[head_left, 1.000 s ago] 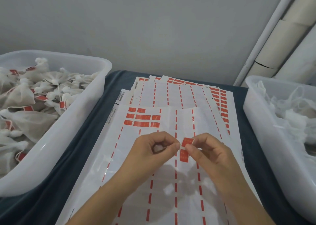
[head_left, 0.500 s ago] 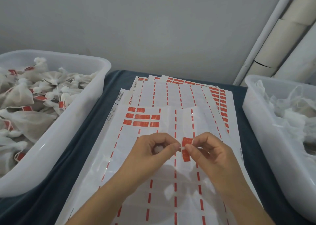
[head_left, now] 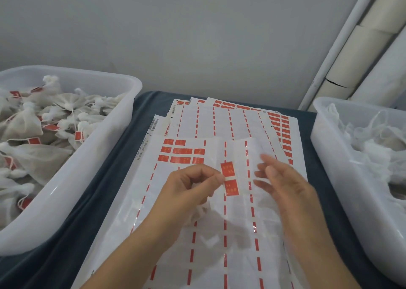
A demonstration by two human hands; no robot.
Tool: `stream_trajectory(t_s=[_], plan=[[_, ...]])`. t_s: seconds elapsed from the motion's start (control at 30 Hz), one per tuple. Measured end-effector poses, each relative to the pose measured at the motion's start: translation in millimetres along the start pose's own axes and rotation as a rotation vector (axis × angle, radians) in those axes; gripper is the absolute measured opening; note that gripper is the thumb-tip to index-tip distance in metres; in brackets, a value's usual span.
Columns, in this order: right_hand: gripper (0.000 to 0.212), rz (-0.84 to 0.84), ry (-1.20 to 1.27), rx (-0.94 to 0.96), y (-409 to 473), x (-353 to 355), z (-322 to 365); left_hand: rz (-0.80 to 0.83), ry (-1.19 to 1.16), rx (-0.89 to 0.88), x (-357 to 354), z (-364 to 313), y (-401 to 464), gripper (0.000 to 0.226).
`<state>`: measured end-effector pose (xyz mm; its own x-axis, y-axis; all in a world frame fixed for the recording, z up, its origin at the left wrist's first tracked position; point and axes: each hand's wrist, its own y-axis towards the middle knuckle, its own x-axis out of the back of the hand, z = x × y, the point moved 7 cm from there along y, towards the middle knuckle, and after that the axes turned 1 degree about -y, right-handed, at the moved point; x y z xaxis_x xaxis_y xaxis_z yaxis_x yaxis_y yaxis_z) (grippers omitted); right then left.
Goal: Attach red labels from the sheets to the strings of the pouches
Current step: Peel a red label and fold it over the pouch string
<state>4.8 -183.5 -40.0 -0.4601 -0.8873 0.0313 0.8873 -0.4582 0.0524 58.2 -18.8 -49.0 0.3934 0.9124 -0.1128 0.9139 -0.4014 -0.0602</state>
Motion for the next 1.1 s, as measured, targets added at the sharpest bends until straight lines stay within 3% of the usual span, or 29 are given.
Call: stream_trajectory(t_s=[0.17, 0.33, 0.47, 0.53, 0.67, 0.73, 0.8, 0.97, 1.1], plan=[[0.037, 0.208, -0.068, 0.015, -12, -26, 1, 0.024, 0.007, -0.042, -3, 0, 0, 0.028], [0.013, 0.153, -0.030, 0.029, -12, -21, -2, 0.040, 0.077, -0.082, -7, -1, -1, 0.023], [0.015, 0.131, -0.044, 0.056, -12, -20, 1, -0.011, 0.182, -0.126, -6, -3, -1, 0.017], [0.019, 0.098, -0.059, 0.070, -12, -17, 2, -0.116, 0.340, -0.251, -3, -9, -4, 0.017], [0.024, 0.081, -0.076, 0.041, -12, -17, 1, -0.210, 0.565, -0.568, -6, -28, -17, 0.041], [0.025, 0.100, -0.071, 0.028, -14, -19, 2, -0.230, 0.756, -0.791, -14, -35, -25, 0.035], [0.025, 0.122, -0.085, 0.053, -15, -20, 5, -0.237, 0.811, -0.887, -16, -35, -29, 0.031], [0.013, 0.113, -0.269, 0.222, -15, -16, 14, -0.233, 0.796, -0.932, -17, -33, -31, 0.025], [0.012, -0.017, -0.361, 0.354, -17, -3, 25, -0.210, 0.716, -0.828, -16, -29, -25, 0.022]])
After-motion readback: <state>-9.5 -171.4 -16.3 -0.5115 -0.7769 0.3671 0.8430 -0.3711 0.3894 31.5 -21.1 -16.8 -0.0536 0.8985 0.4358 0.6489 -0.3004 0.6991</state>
